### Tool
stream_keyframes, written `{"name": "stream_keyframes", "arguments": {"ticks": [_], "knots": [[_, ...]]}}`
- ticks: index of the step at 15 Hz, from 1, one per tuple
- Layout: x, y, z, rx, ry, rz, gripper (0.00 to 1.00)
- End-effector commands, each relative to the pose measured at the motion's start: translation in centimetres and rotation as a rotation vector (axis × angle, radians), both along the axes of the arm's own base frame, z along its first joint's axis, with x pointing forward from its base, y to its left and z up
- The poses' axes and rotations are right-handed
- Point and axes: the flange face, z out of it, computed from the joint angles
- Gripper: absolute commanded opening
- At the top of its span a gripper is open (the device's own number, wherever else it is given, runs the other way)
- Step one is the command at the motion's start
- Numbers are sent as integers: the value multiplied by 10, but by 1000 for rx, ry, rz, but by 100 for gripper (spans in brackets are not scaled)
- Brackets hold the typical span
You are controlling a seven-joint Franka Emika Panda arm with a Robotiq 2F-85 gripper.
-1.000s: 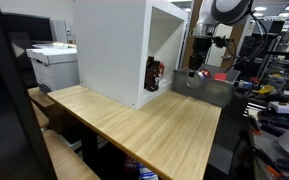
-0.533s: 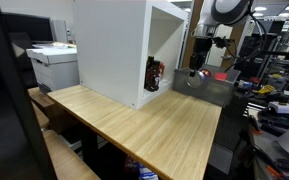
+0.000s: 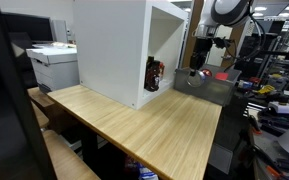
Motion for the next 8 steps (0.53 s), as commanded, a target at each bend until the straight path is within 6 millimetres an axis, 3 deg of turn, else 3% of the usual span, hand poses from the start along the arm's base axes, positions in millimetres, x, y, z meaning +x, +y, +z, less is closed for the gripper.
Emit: {"name": "stream_keyframes", "arguments": {"ticks": [1,8], "knots": [[3,-2,0,-25,-6,15,12],[8,31,2,-66,-2,118,12]]}}
